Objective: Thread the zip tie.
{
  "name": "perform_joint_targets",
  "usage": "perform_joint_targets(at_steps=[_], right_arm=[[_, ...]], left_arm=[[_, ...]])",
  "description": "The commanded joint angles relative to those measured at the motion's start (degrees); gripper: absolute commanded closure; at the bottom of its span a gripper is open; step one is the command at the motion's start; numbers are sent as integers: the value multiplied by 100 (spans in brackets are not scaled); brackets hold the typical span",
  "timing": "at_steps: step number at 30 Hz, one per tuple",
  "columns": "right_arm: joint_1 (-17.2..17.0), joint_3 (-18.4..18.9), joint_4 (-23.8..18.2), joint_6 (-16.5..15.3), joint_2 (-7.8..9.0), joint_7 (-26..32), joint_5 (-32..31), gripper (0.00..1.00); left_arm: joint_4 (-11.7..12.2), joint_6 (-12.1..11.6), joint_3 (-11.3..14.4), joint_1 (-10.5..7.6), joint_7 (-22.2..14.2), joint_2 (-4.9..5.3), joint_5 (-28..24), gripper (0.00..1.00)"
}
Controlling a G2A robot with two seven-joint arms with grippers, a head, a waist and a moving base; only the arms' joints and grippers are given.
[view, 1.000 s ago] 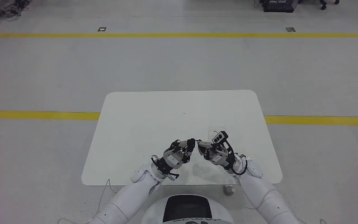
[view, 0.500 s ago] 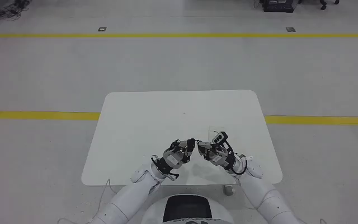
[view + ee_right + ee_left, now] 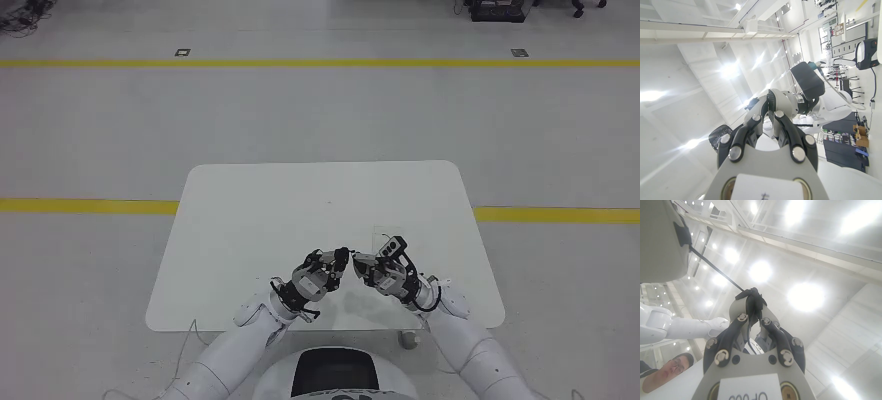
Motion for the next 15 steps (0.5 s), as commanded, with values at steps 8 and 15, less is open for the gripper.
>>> perform_joint_targets(at_steps=[8, 15], right_arm=[[2, -9, 78, 125, 5, -28, -38, 57], [-2, -10, 138, 256, 17, -298, -153, 0]], left_arm=[[0, 0, 0, 0, 0, 0, 0, 100], [0, 0, 0, 0, 0, 0, 0, 100]])
